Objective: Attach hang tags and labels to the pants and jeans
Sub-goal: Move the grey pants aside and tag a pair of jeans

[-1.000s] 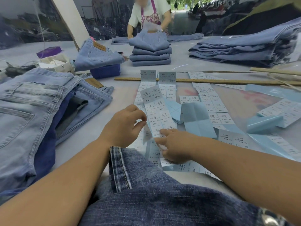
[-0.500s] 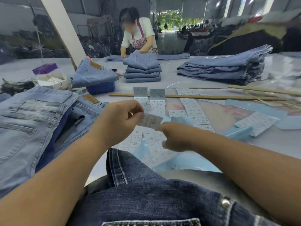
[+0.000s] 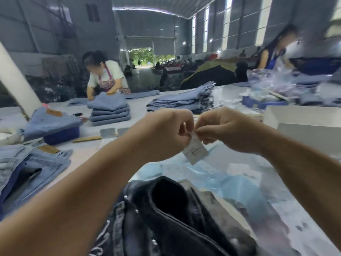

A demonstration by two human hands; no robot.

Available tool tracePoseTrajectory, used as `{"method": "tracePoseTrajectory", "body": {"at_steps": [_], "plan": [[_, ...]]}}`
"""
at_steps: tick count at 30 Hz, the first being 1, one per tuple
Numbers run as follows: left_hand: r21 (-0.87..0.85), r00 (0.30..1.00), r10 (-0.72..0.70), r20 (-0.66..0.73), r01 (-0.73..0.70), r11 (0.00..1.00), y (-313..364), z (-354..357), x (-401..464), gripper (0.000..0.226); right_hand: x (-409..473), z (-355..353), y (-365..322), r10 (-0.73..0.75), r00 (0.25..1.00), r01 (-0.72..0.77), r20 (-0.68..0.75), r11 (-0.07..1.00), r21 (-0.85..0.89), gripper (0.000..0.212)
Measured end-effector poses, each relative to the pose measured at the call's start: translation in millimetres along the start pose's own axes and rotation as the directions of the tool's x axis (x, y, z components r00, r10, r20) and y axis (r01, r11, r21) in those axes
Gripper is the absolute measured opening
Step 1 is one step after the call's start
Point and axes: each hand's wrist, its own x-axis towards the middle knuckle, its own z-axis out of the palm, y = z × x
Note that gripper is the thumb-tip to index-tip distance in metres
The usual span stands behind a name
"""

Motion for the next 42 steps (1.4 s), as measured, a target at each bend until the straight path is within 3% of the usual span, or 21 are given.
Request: {"method": "tracePoseTrajectory", "body": {"at_steps": [2, 6, 9, 14, 20, 26, 33, 38, 42], "plan": [[-0.006, 0.998, 0.055, 0.010, -0.055, 0.998, 35, 7, 10, 0.020, -33, -15, 0, -0.012, 0.998, 0.019, -0.067, 0.995, 0.100, 0.029], [-0.024, 0.994, 0.098, 0.055, -0.097, 0.995, 85, 20, 21, 0.020, -86, -34, 7, -0.016, 0.980, 0.040, -0.197, 0.992, 0.118, 0.032], [-0.067, 0.987, 0.131, 0.093, -0.125, 0.990, 109, 27, 25, 0.018, -116, -43, 12, 0.004, 0.971, 0.043, -0.239, 0.981, 0.192, 0.021], [-0.088, 0.985, 0.133, 0.113, -0.124, 0.988, 136, 36, 31, 0.013, -148, -53, 23, 0.056, 0.939, -0.021, -0.340, 0.994, 0.107, 0.008], [-0.123, 0.981, 0.141, 0.131, -0.125, 0.985, 150, 52, 30, 0.009, -166, -55, 38, 0.121, 0.909, -0.108, -0.399, 0.993, 0.054, 0.016], [-0.114, 0.986, 0.071, 0.148, -0.054, 0.992, 146, 65, 31, 0.048, -186, -54, 64, 0.259, 0.855, -0.227, -0.449, 0.966, 0.126, 0.017], [-0.046, 0.973, -0.039, 0.229, 0.051, 0.998, 132, 82, 27, 0.025, -210, -46, 93, 0.416, 0.757, -0.279, -0.505, 0.903, 0.327, 0.017], [0.091, 0.904, -0.124, 0.409, 0.095, 0.991, 122, 108, 28, 0.021, -218, -33, 109, 0.494, 0.710, -0.279, -0.502, 0.852, 0.443, 0.014], [0.279, 0.741, -0.197, 0.642, 0.013, 0.960, 120, 126, 38, 0.033, -214, -26, 119, 0.534, 0.688, -0.289, -0.491, 0.823, 0.489, 0.011]]}}
